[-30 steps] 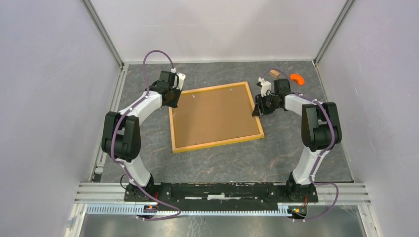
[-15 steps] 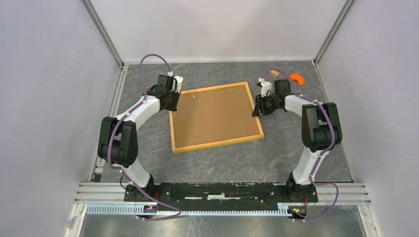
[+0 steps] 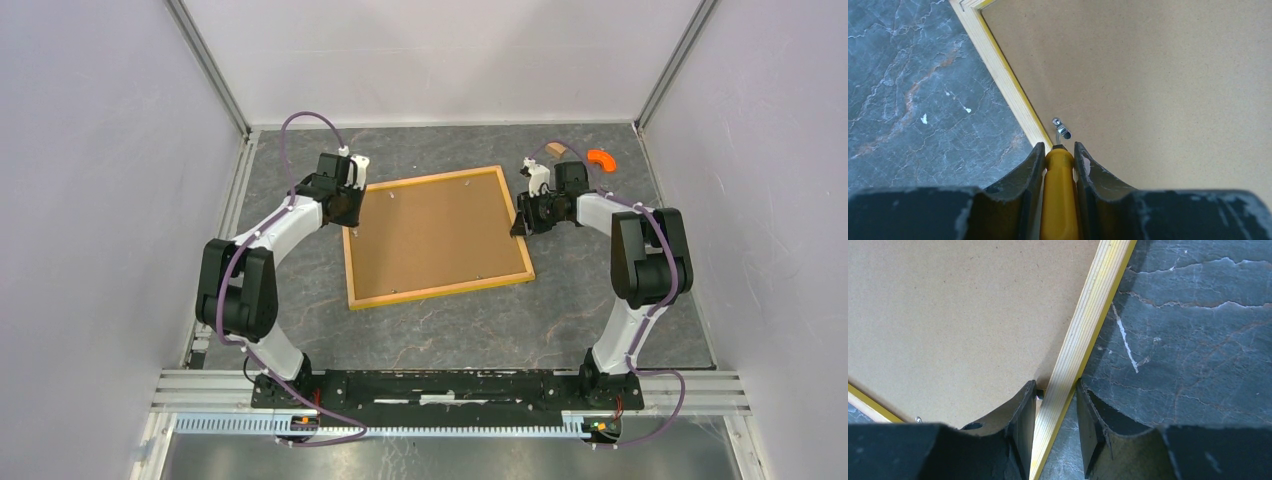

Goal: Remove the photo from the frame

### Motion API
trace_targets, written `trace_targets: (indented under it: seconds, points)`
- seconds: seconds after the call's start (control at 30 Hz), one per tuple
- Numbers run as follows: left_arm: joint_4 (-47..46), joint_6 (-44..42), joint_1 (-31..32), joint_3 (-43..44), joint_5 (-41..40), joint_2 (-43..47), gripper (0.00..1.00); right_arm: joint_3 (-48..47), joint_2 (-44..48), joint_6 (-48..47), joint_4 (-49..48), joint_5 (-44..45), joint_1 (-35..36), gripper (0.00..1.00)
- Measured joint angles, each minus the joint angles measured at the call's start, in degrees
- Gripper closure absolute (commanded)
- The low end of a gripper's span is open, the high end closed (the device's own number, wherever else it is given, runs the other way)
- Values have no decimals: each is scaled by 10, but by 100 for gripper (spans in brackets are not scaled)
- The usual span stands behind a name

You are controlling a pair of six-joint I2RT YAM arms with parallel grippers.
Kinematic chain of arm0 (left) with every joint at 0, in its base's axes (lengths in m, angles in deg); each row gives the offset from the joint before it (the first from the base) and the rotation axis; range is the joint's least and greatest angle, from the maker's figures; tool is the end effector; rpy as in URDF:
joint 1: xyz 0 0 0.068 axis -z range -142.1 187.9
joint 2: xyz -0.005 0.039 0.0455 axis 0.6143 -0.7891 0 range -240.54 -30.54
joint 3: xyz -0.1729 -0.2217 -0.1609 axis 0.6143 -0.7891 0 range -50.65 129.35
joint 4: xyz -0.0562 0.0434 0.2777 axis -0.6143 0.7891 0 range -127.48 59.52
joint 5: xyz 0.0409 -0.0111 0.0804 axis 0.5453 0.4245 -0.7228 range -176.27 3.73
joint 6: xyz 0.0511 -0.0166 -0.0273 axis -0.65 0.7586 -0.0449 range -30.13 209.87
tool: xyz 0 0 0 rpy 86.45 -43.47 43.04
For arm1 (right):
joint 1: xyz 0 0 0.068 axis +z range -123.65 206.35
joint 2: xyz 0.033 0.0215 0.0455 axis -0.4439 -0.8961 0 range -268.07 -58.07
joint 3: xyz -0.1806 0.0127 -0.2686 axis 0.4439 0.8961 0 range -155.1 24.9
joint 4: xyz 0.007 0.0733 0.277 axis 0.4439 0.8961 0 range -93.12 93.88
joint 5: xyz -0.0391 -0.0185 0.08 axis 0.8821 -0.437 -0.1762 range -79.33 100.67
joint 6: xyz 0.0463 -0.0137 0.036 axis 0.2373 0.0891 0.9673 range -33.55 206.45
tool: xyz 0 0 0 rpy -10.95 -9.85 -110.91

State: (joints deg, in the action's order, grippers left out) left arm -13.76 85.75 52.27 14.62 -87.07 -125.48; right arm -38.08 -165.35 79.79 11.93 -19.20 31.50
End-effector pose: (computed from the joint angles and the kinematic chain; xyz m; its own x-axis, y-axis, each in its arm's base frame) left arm 0.3718 -0.0946 0.2514 -0.7583 0.2685 -0.5940 0.2954 0.9538 0.0539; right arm 0.4043 0.0587 0.1720 -0.8126 -0.1742 -0.5561 -0.4279 0.8262 0.3665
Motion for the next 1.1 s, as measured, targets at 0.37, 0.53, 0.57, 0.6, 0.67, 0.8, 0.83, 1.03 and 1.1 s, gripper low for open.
trace_targets:
  seconds: [0.37, 0.53, 0.57, 0.6, 0.67, 0.8, 0.83, 1.03, 1.1]
  points:
    - [34, 22, 7, 16, 106, 0, 98, 63, 51, -14, 11, -22, 0, 54]
    - [73, 23, -10, 35, 141, 25, 98, 82, 86, -73, 115, -59, 1, 38]
    - [79, 23, -17, 40, 148, 33, 98, 75, 86, -94, 142, -60, 2, 33]
    - [87, 23, -25, 46, 155, 41, 98, 60, 83, -116, 172, -57, 3, 29]
    - [104, 22, -43, 63, 170, 55, 98, 6, 66, -160, 225, -49, 6, 23]
    - [122, 17, -64, 75, 183, 72, 98, -189, -11, -214, 268, -33, 19, 17]
    - [128, 17, -67, 75, 186, 75, 98, -244, -35, -223, 268, -30, 24, 16]
    - [162, 10, -80, 76, 210, 77, 98, -426, -141, -242, 247, -10, 84, 13]
    - [171, 10, -86, 76, 215, 77, 98, -443, -167, -241, 234, 0, 106, 11]
